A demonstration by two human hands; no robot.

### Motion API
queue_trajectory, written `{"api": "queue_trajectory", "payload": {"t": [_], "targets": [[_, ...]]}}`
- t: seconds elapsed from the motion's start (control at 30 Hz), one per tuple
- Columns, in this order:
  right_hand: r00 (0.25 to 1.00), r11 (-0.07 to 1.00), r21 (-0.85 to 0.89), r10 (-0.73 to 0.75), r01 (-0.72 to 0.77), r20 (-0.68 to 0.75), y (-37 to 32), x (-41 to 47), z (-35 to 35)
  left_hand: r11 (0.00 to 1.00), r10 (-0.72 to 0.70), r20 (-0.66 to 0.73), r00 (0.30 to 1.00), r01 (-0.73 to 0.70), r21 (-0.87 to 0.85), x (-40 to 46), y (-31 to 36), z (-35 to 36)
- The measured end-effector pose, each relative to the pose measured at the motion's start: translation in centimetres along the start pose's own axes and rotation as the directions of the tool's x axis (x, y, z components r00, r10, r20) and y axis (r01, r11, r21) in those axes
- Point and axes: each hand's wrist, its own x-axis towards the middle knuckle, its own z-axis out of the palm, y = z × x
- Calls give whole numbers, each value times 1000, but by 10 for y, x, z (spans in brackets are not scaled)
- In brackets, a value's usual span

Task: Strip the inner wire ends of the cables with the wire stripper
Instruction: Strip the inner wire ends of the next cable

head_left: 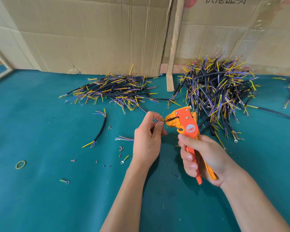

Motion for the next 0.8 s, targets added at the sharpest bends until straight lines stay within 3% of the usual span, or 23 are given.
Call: {"api": "queue_trajectory", "payload": {"t": [0.3, 0.43, 0.6, 0.8], "targets": [[994, 981, 194, -35, 13, 107, -2, -2, -9, 999, -18, -16, 1000, 17, -32, 0, 1, -1], [993, 979, 193, -83, 66, 86, 0, -1, -7, 999, -30, -28, 999, 29, -34, -1, 3, 0], [957, 949, 172, -280, 264, 77, 3, 2, 1, 998, -52, -13, 999, 51, -22, -1, 6, 1], [965, 961, 108, -260, 254, 38, 9, 8, 9, 1000, -22, 9, 1000, 22, -12, -2, 6, 3]]}}
